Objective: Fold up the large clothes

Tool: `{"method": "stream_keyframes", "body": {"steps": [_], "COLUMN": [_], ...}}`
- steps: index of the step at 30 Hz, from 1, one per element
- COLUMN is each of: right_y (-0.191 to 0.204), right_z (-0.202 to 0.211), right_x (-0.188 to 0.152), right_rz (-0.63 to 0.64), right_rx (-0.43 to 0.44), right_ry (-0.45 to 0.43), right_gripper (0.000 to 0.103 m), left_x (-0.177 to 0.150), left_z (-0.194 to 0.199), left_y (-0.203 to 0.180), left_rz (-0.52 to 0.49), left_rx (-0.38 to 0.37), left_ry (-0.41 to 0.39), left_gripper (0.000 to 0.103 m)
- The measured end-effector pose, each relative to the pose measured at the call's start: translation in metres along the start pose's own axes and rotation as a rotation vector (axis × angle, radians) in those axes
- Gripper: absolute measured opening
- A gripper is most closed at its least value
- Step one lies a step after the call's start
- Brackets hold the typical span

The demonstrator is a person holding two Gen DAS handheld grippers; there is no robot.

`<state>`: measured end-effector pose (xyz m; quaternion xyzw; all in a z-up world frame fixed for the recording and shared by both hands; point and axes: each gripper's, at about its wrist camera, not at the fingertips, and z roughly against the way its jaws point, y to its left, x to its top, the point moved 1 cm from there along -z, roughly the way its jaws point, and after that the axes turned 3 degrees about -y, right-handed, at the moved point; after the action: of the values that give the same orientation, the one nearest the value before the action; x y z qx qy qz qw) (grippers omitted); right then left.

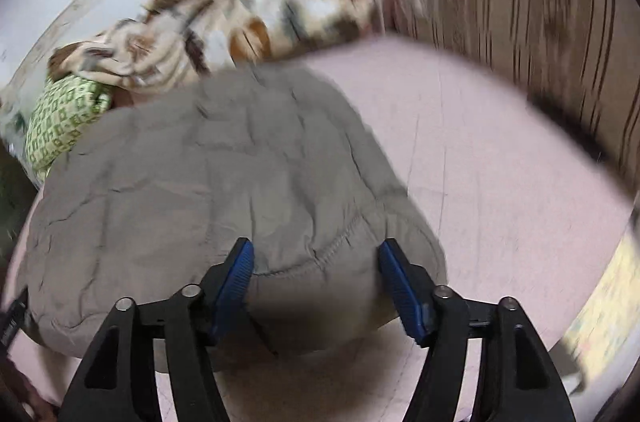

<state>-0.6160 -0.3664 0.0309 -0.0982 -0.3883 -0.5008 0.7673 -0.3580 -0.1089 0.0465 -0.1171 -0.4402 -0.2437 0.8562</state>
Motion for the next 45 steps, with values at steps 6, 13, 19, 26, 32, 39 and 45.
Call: {"method": "stream_keyframes", "body": {"steps": [6,13,19,26,32,39,45], "right_y": [0.016,0.062,0.069,0.062,0.064,0.09,0.104], "right_z": [0.026,0.086,0.148,0.163,0.162,0.143,0.125], "right_x": [0.003,-0.029,-0.073,-0.085,-0.073,-0.069,-0.079], "right_rz": [0.081,0.258,0.325,0.313,0.28,0.393,0.393], "right_rx": [0.031,0.124,0.221,0.207,0.241,0.223,0.197], "right_ry": [-0.121,-0.295,-0.372,-0.414,-0.418,-0.426,-0.404], "right_gripper": [0.075,0.075,0.083,0.095,0.095,0.099,0.099], "left_x": [-0.001,-0.022,-0.044,-0.04,-0.032,-0.04,-0.045], "left_z": [0.027,0.095,0.158,0.146,0.135,0.112,0.096], "left_y": [-0.003,-0.009,-0.011,-0.031,-0.045,-0.047,-0.044], "left_rz": [-0.023,-0.075,-0.129,-0.208,-0.279,-0.277,-0.284], "left_rx": [-0.063,-0.14,-0.228,-0.111,-0.051,-0.085,-0.04], "left_ry": [-0.063,-0.163,-0.22,-0.136,-0.088,-0.052,-0.045], "left_gripper": [0.075,0.083,0.1,0.101,0.101,0.101,0.101]}}
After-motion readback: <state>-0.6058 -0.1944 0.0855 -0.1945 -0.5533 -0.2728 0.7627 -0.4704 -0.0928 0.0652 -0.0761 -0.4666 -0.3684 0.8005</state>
